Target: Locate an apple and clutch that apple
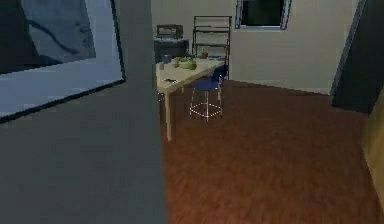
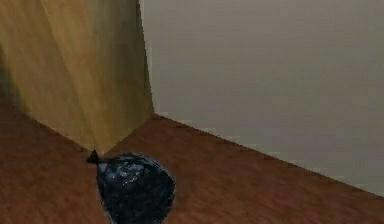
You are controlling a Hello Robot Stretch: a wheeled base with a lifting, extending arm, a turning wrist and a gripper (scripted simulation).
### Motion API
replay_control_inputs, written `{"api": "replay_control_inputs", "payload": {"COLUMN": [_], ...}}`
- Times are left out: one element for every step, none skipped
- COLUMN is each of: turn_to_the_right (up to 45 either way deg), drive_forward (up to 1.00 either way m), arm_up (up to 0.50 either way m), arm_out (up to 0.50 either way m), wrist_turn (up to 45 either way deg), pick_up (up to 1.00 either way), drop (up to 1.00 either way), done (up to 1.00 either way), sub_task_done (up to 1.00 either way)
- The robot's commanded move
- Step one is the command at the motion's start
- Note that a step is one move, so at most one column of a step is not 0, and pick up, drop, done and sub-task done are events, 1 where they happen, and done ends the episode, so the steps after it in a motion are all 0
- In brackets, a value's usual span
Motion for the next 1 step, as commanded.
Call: {"api": "replay_control_inputs", "payload": {"turn_to_the_right": [18.0], "drive_forward": [0.00], "arm_up": [0.00], "arm_out": [0.00], "wrist_turn": [0.0], "pick_up": [0.00], "drop": [0.00], "done": [0.00], "sub_task_done": [0.00]}}
